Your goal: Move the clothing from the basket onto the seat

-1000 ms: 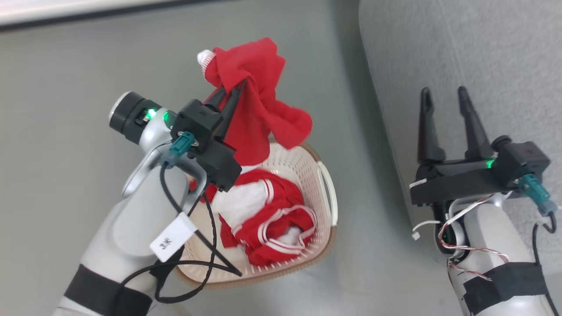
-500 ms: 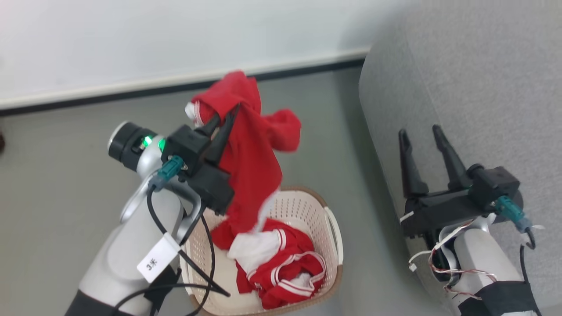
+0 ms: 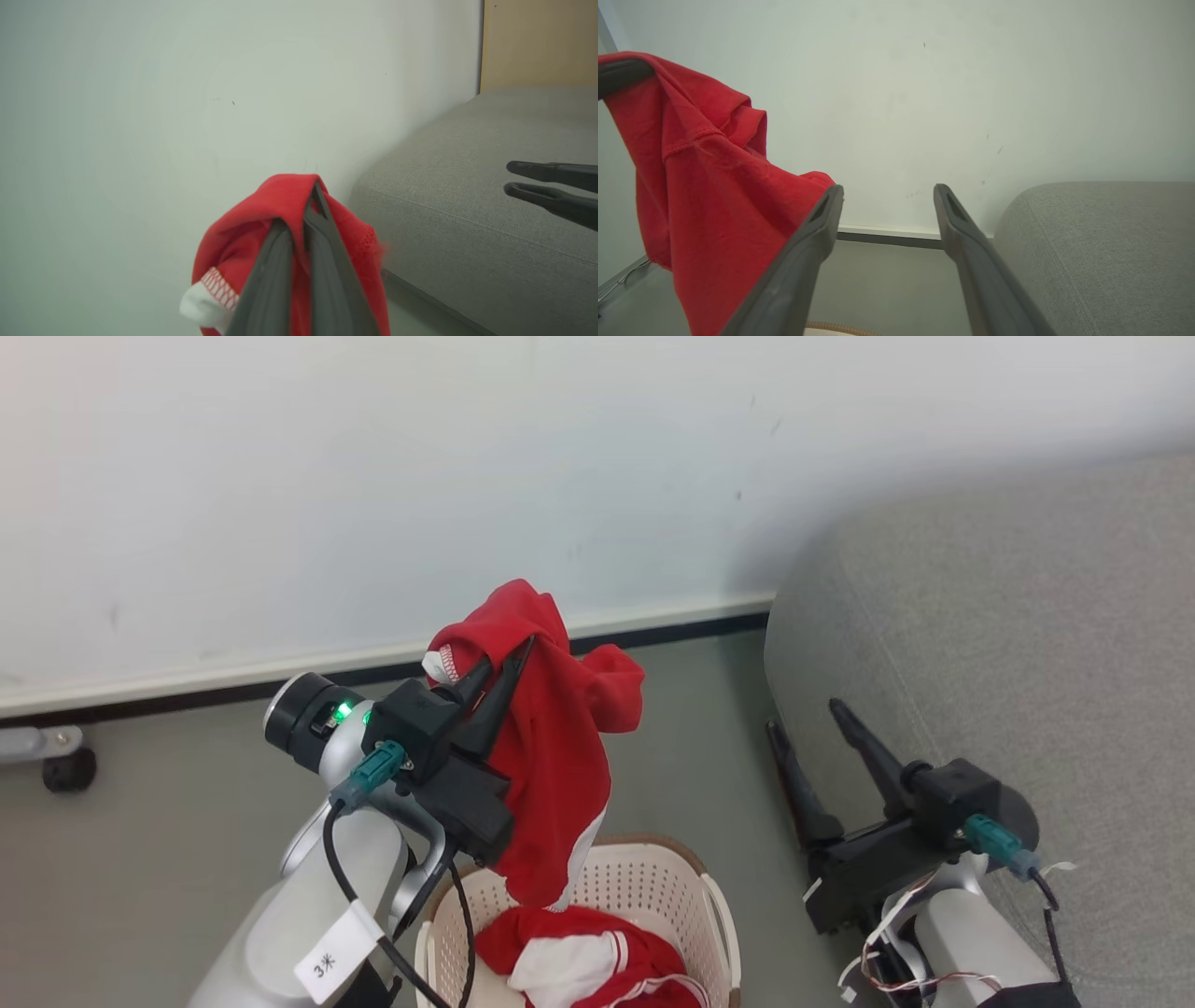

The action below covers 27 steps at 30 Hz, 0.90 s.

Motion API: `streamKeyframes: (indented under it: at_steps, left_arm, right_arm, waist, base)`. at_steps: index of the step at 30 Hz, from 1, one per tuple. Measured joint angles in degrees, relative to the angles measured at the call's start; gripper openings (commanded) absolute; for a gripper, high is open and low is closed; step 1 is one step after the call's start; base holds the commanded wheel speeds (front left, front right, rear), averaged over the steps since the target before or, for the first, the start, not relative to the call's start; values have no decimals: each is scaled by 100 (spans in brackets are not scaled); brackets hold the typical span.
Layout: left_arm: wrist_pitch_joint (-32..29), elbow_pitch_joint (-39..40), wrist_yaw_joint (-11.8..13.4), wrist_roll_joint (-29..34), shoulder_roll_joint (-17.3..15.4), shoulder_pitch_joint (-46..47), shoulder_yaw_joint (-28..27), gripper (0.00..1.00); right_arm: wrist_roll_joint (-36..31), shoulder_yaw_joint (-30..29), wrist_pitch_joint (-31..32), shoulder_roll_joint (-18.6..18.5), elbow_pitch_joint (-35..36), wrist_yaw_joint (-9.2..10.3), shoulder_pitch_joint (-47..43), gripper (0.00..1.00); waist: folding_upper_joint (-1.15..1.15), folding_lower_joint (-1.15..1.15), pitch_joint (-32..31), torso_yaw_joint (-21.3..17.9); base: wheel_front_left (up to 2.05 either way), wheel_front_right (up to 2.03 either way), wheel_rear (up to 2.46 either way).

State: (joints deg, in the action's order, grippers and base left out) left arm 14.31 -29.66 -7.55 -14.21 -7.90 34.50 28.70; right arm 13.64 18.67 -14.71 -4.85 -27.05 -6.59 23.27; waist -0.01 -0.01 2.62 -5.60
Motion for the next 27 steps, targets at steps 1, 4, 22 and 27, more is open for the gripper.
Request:
streamKeyframes:
  at_steps: [1, 4, 22, 27]
  left_arm:
    - [0, 65, 0, -20, -1, -32, 13, 0]
    - [0, 243, 0, -46, -18, -113, 46, 0]
    - [-172, 1173, -1, -298, 19, -367, 485, 0]
    - [-270, 1311, -1, -339, -43, -458, 492, 0]
  right_arm:
    - [-7, 75, 0, 0, -26, -7, -14, 100]
    - [-15, 313, 9, -5, -113, -47, -11, 100]
    - [123, 2363, 75, -455, -546, -52, 866, 100]
    - [205, 2887, 66, -490, -704, -55, 1285, 100]
  waist:
    - [0, 0, -75, 8]
    - [0, 0, -278, 34]
    - [1, 2, -601, 282]
    - [1, 2, -608, 322]
  base:
    - [0, 0, 0]
    - [0, 0, 0]
    - [0, 0, 0]
    - [0, 0, 0]
